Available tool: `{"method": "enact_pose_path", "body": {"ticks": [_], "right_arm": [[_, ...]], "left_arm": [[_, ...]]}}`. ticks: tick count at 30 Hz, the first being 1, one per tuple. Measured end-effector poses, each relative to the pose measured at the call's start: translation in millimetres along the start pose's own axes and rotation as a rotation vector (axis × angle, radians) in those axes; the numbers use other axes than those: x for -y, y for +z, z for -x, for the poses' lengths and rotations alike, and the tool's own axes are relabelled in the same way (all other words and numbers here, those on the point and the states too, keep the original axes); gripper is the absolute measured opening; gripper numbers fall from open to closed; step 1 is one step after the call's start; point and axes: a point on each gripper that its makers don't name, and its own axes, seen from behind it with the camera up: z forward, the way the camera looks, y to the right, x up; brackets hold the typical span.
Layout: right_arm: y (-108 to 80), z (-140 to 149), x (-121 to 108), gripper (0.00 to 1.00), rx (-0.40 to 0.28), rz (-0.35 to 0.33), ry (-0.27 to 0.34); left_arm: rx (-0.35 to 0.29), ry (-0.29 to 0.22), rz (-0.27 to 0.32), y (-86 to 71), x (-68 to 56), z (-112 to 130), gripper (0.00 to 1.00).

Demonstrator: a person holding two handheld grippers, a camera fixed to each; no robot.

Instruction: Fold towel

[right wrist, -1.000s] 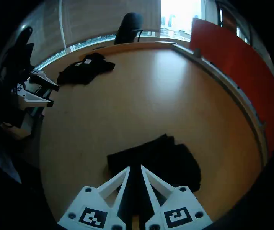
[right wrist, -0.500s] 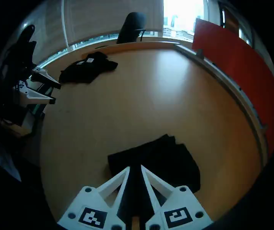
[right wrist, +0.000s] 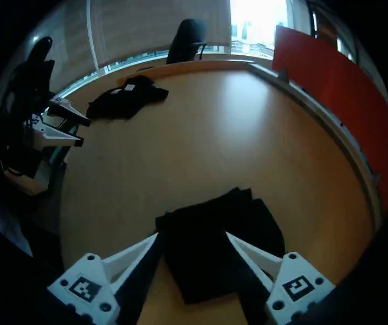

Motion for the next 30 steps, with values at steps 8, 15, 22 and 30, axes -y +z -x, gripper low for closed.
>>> {"method": "enact_pose_path", "body": {"ticks": [8, 15, 22, 30], "right_arm": [[-4.9, 8.9, -3.3, 0.85, -0.003, 0.027, 0.029], [-10.8, 29.1, -4.7, 0.84, 0.014, 0.053, 0.062], [-20.1, 55.2, -4.5, 0.84, 0.043, 0.081, 0.087], [-24.2, 77.4, -5.4, 0.84, 0.071, 0.105, 0.103]], "left_arm": [[0.0, 0.008, 0.004, 1.0, -2.8, -2.3, 0.95], [-0.002, 0.014, 0.007, 1.9, -3.9, -4.9, 0.95], [0.001, 0.025, 0.011, 3.9, -5.0, -5.5, 0.95], [0.003, 0.035, 0.015, 4.3, -8.0, -5.7, 0.95]]}}
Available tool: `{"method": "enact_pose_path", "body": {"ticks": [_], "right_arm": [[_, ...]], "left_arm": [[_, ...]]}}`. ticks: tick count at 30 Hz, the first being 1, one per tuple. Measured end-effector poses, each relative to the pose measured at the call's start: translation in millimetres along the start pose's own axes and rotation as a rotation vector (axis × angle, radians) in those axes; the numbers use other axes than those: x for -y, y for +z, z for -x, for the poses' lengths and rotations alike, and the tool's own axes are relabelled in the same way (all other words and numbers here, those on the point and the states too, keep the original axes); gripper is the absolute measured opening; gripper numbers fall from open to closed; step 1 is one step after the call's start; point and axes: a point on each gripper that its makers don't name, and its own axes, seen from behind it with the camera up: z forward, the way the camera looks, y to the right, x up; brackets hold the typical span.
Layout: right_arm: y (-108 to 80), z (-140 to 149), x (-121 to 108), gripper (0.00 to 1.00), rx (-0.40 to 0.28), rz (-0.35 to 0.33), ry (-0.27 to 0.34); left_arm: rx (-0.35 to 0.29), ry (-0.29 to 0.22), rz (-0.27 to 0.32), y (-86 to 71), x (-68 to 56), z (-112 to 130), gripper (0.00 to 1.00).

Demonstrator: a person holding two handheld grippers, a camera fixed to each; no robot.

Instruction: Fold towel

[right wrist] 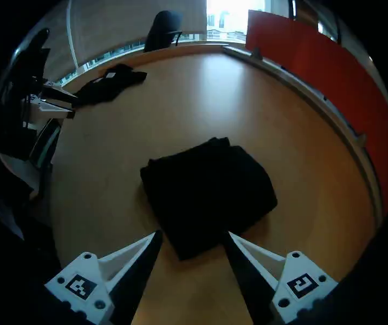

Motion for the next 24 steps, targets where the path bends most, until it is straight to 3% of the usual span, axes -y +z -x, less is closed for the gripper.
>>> {"method": "enact_pose_path", "body": {"ticks": [15, 24], "right_arm": [[13.0, 34.6, 3.3, 0.81, 0.064, 0.033, 0.02], [16.1, 36.7, 1.5, 0.64, 0.057, 0.05, 0.063]], "left_arm": [[0.002, 0.001, 0.007, 0.3, -5.1, 3.2, 0.95], [0.002, -0.002, 0.007, -0.7, -4.4, 4.2, 0.95]]}}
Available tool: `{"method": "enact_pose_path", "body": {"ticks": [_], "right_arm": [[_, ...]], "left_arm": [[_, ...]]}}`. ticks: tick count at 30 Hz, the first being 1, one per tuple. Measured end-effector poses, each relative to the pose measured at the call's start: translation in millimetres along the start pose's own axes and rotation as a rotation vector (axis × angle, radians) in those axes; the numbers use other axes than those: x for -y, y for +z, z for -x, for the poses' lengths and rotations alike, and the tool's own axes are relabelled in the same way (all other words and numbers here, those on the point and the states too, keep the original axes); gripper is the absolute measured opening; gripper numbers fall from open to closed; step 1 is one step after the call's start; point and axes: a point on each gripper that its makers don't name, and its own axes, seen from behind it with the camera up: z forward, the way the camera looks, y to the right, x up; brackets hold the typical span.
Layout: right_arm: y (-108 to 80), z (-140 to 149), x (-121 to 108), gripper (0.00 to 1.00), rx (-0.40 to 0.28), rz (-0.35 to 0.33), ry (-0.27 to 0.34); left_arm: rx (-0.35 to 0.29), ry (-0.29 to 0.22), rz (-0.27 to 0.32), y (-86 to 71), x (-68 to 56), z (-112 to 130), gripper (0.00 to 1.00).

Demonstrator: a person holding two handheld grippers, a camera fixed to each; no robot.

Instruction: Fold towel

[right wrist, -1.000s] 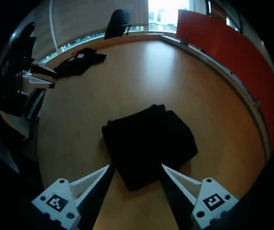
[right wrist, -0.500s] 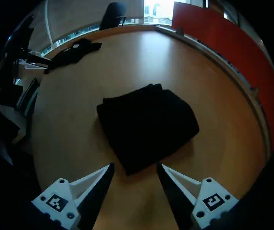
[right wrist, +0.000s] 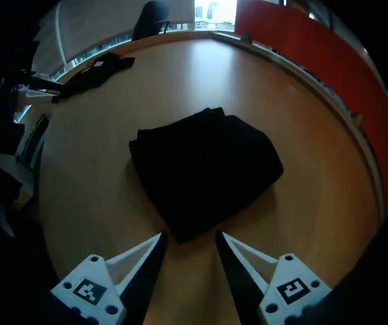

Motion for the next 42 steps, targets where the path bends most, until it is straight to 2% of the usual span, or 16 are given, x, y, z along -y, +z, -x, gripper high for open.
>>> {"method": "enact_pose_path", "body": {"ticks": [7, 11, 20, 21, 26, 29, 42], "right_arm": [[0.7, 4.3, 1.3, 0.46, 0.007, 0.007, 0.017], [1.4, 7.1, 1.3, 0.43, 0.013, 0.015, 0.013], [2.8, 6.1, 2.8, 0.42, 0.01, 0.015, 0.015], [2.9, 6.1, 2.8, 0.4, 0.009, 0.015, 0.017], [2.1, 6.3, 2.4, 0.18, 0.003, 0.019, 0.024], [1.4, 5.7, 3.0, 0.09, -0.002, 0.02, 0.029], [-8.6, -8.6, -2.4, 0.06, -0.037, 0.031, 0.037]], "left_arm": [[0.0, 0.001, 0.0, -0.4, -0.1, 0.1, 0.95], [-0.003, -0.002, 0.002, -0.5, 0.2, -1.0, 0.95], [-0.004, -0.003, 0.0, -1.1, 1.0, -0.9, 0.95], [-0.003, -0.003, 0.0, -1.1, 0.9, -0.8, 0.95], [-0.003, -0.003, 0.001, -0.8, 0.6, -1.0, 0.95], [-0.003, -0.002, 0.001, -0.9, 0.6, -1.4, 0.95], [-0.004, 0.0, 0.006, -0.8, 0.2, -1.0, 0.95]]}}
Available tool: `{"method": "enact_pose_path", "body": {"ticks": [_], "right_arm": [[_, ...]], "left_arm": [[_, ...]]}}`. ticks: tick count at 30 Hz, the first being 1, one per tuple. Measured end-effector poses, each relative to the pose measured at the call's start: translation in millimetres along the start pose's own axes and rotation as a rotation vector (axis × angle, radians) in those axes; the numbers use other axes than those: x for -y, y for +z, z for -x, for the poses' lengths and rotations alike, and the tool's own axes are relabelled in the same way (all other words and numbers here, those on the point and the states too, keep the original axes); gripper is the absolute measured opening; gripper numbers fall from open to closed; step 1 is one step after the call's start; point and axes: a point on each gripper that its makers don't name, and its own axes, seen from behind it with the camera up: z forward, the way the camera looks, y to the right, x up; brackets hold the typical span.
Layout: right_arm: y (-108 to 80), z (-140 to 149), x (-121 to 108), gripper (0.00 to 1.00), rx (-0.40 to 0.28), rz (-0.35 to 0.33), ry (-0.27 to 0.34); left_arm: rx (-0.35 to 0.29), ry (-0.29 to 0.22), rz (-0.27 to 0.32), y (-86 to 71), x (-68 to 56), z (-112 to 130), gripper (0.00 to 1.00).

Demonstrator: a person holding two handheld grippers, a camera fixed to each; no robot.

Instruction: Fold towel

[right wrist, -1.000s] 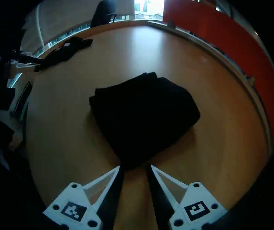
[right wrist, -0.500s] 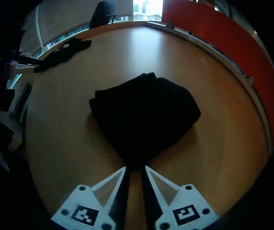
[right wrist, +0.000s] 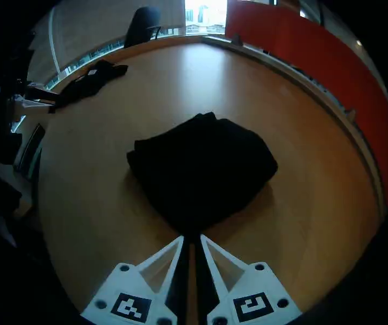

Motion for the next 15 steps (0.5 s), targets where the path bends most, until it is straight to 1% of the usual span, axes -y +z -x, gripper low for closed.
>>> {"method": "enact_pose_path", "body": {"ticks": [8, 12, 15], "right_arm": [[-24.2, -36.6, -14.0, 0.05, -0.062, 0.039, -0.026], [-39.4, -61.2, -21.9, 0.05, -0.097, 0.052, -0.045], [-51.9, -82.0, -27.9, 0.05, -0.129, 0.066, -0.072]], "left_arm": [[-0.009, 0.0, 0.015, 4.3, -2.2, -6.9, 0.95], [-0.02, 0.008, 0.024, 6.5, -4.6, -15.5, 0.95], [-0.03, 0.012, 0.036, 7.7, -7.9, -22.8, 0.95]]}}
